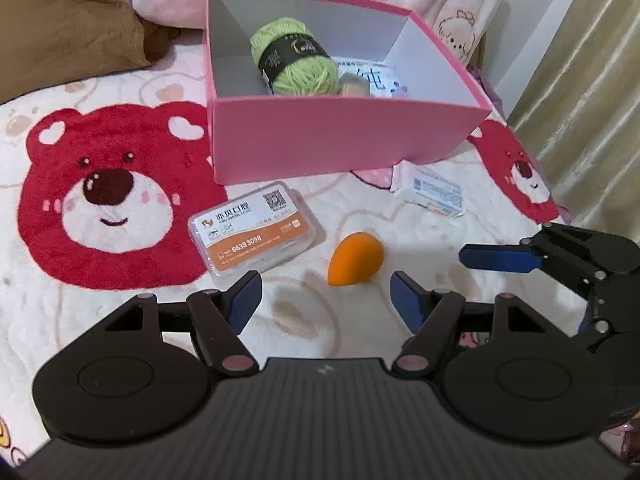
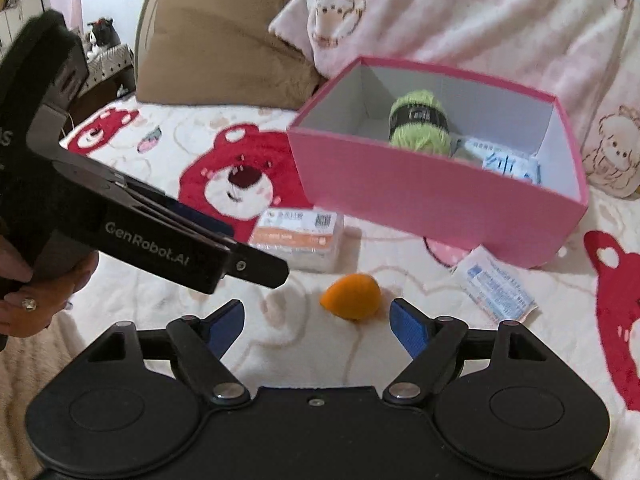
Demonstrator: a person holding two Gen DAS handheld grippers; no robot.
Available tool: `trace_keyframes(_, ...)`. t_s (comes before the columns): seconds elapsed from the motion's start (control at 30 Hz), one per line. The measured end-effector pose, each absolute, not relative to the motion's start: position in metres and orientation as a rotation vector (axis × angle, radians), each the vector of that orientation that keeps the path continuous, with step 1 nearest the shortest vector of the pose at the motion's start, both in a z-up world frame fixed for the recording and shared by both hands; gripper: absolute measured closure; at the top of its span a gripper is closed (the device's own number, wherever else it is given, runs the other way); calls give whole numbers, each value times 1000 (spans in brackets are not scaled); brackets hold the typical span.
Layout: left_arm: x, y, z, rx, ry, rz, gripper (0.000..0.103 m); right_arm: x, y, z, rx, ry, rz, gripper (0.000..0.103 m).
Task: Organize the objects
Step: 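Move the left tool to the orange makeup sponge and close on it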
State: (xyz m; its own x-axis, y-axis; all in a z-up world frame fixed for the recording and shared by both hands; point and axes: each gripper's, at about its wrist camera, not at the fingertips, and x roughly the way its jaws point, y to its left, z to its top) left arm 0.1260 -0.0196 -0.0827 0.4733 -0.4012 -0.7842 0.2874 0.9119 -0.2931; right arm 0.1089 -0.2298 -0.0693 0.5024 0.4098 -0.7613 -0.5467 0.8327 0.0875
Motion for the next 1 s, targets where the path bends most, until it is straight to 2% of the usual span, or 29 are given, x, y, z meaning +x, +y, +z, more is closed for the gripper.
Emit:
trace_keyframes(0.3,141,-20,-127,-315,1044,-429,35,121,-224,-123,-244,830,503,20)
trace_keyframes(0.63,148,-36,-144,-311,990,-439,36,132,-217,-149,-314,753,509,20)
trace_keyframes(0.7,148,-37,-148,-315,991,-441,41,134,-215,-154,-321,754,524,21)
trace_keyframes(0.73,148,-38,-150,-309,996,-438,50,134,-213,-156,-328,759,533,21)
trace_keyframes(0.77,148,-41,-151,-285,1005,-437,54,134,-211,-158,-344,763,544,21)
trace_keyframes(0.83,147,-46,-151,-241,1003,-445,57,133,-208,-158,-371,756,555,21)
trace_keyframes(0.87,146,-46,-150,-249,994,-455,62,133,-208,-158,-368,758,558,21)
trace_keyframes(0.93,146,-45,-149,-265,992,-472,67,134,-209,-158,-353,762,565,25)
trace_keyframes(1.0,145,-45,-148,-271,979,-487,67,131,-207,-156,-357,756,574,37)
